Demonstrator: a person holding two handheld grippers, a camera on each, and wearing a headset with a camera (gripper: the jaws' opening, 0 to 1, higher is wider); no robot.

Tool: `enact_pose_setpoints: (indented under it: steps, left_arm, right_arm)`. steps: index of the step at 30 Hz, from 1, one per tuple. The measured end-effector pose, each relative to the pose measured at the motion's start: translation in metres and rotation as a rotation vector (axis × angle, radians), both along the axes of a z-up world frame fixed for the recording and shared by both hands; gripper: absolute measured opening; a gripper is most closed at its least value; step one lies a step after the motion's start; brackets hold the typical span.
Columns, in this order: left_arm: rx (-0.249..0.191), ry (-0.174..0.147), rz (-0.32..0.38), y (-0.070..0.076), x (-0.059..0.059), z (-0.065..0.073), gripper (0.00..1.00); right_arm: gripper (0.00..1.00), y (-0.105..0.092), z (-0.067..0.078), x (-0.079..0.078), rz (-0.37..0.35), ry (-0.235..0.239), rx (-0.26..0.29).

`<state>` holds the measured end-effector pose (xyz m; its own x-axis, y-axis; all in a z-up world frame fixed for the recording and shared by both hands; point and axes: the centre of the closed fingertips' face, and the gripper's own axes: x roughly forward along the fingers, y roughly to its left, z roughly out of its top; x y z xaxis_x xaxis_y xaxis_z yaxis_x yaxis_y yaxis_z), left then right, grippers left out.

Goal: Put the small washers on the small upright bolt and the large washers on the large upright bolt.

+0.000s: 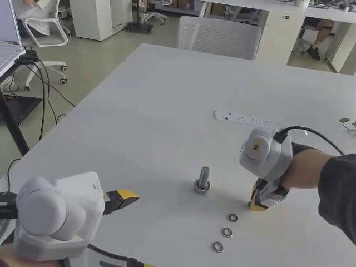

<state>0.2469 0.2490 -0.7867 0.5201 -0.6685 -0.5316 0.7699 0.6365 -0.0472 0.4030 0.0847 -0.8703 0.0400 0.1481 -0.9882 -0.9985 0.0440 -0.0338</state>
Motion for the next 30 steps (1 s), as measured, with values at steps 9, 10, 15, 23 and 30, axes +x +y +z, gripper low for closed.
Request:
enact_pose_setpoints:
  steps: [9,10,15,23,30]
  left_arm:
    - [0.0,-0.001,0.002,0.0,0.0003,0.0,0.84]
    - [-0.001,-0.001,0.003,0.0,0.0002,-0.0001,0.85]
    - [0.0,-0.001,0.0,-0.001,0.0004,-0.0004,0.85]
    - [0.001,-0.001,-0.001,-0.0008,0.0014,-0.0004,0.85]
    - [0.0,-0.003,-0.003,-0.0022,0.0024,0.0001,0.85]
  right_arm:
    - [0.16,-0.003,-0.0069,-0.0036,-0.003,0.013,-0.016]
    - [0.17,-0.0028,-0.0063,-0.0025,-0.007,0.008,-0.014]
    - [0.2,-0.0036,-0.0061,-0.0011,-0.009,0.001,-0.014]
    - [0.23,-0.0049,-0.0039,0.0015,-0.025,0.0,-0.006]
    - [0.29,-0.0075,-0.0016,0.0008,-0.043,0.003,0.001]
